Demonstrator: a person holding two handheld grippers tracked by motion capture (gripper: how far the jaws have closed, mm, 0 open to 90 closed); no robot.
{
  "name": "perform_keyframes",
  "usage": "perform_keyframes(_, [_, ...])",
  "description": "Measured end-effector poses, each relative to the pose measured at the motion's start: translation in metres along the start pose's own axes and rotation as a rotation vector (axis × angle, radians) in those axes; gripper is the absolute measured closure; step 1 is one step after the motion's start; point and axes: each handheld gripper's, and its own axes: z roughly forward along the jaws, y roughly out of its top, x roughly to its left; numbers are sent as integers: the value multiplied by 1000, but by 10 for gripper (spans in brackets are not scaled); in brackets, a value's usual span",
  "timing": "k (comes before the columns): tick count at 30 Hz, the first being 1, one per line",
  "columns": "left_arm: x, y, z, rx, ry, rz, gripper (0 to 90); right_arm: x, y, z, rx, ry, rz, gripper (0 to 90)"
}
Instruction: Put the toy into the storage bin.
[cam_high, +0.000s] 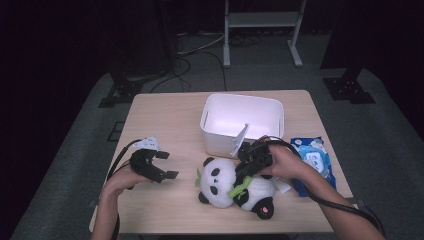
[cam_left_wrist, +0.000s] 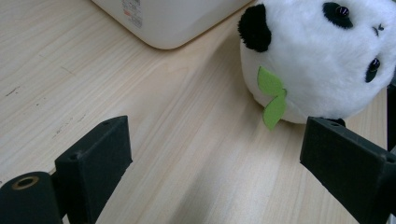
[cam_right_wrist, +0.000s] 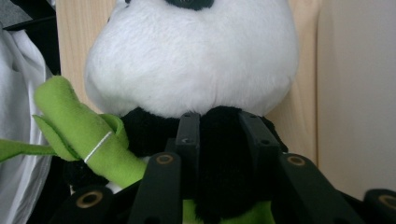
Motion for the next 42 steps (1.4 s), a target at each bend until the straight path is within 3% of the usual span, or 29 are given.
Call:
perform_keyframes(9, [2, -2, 0, -2, 2, -9, 77, 3, -1, -11, -60, 3, -7, 755])
perform_keyframes(23, [3, -3, -3, -10, 7, -13, 76, 12, 6, -28, -78, -10, -24, 764])
perform_keyframes(42, [6, -6, -7, -31, 10, -21, 77, 21, 26, -82, -134, -11, -34, 764])
